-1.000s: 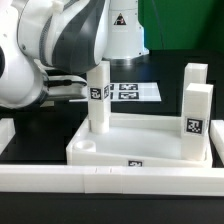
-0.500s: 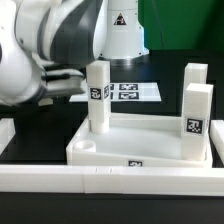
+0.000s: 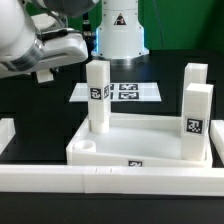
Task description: Assemble desk
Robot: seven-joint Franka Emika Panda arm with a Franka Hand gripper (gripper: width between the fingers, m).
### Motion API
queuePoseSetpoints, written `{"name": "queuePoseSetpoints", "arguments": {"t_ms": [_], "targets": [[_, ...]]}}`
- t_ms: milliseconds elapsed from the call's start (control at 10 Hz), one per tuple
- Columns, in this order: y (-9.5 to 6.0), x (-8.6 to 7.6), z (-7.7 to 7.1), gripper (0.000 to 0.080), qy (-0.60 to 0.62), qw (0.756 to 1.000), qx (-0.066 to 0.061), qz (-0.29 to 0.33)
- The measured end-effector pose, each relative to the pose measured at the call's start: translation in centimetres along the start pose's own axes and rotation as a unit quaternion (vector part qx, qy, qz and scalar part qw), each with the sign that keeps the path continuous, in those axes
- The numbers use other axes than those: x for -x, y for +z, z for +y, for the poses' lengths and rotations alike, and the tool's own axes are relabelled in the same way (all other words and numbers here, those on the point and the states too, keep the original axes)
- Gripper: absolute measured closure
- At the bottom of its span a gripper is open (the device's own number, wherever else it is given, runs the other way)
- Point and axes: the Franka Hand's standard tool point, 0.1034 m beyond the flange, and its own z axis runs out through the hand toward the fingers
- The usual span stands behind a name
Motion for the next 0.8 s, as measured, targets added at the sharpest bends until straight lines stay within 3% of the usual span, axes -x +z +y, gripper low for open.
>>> {"name": "queuePoseSetpoints", "arguments": {"t_ms": [200,300,400,500,600,800], "targets": [[-0.1,-0.1,-0.1,0.0499,0.0,1.0,0.0,0.002],[-1.4,-0.2,-0.7,0.0499,0.007,1.0,-0.011,0.022],[-2.9,-0.2,-1.5,0.0499,0.027,0.998,-0.031,0.049],[-4.0,-0.3,-2.3,0.0499,0.049,0.994,-0.061,0.08],[-4.8,-0.9,-2.1,0.0499,0.054,0.99,-0.062,0.117],[-4.8,-0.9,-1.7,0.0499,0.059,0.979,-0.044,0.189]]}}
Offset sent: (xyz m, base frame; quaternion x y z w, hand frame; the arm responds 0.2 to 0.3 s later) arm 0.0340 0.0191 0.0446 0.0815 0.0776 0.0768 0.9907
